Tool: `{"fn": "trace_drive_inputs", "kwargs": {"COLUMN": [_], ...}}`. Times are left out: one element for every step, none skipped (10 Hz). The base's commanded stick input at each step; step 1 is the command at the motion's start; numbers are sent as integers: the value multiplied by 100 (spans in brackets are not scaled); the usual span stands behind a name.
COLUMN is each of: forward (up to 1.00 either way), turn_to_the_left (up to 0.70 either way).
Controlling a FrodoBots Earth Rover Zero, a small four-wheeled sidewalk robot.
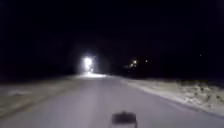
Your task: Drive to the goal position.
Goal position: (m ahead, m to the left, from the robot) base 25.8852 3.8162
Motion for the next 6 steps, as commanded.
{"fn": "trace_drive_inputs", "kwargs": {"forward": [100, 100, 100, 100, 100, 100], "turn_to_the_left": [6, 0, 0, 0, 0, 0]}}
